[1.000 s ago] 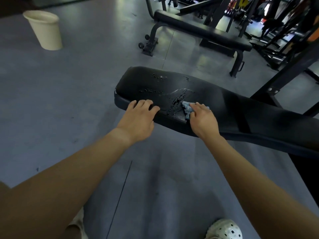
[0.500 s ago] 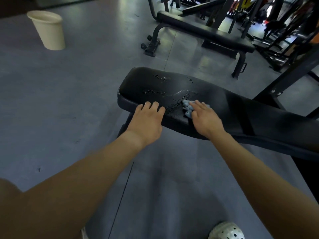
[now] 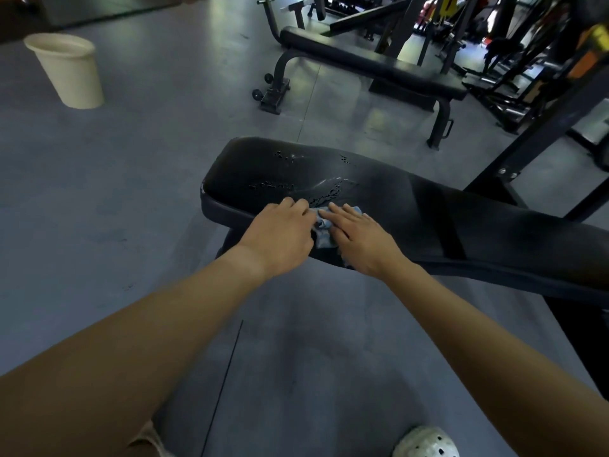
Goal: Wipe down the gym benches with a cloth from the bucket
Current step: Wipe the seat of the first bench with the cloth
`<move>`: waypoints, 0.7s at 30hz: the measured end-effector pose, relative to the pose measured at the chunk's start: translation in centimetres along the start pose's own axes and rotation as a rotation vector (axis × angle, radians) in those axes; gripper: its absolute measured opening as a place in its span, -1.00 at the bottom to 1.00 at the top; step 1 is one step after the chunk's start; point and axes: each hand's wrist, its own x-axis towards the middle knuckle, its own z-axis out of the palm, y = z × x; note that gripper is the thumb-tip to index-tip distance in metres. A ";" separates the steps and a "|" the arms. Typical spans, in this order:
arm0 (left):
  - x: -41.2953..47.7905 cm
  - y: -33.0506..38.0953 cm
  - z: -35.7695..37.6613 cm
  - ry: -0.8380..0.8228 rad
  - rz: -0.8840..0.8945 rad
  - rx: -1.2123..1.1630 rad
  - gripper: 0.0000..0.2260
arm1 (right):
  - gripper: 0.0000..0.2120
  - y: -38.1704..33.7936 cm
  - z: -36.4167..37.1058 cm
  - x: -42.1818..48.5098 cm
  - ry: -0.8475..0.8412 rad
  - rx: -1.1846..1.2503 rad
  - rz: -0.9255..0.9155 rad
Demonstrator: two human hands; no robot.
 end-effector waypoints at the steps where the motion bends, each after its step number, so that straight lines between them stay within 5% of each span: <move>1: 0.3 0.0 0.0 -0.019 0.052 0.010 -0.69 | -0.54 0.6 -0.3 0.5 0.006 0.007 0.017; 7: 3.6 -0.9 -0.9 -0.064 0.210 0.075 -0.62 | -0.51 4.9 -1.5 5.4 0.020 -0.013 0.288; 16: 6.9 -2.4 1.6 -0.057 0.235 -0.054 -0.62 | -0.50 3.8 -0.5 2.7 -0.020 -0.049 0.100; 21: 8.4 -3.4 1.7 -0.066 0.245 -0.163 -0.62 | -0.50 7.6 -1.8 7.6 -0.009 -0.054 0.192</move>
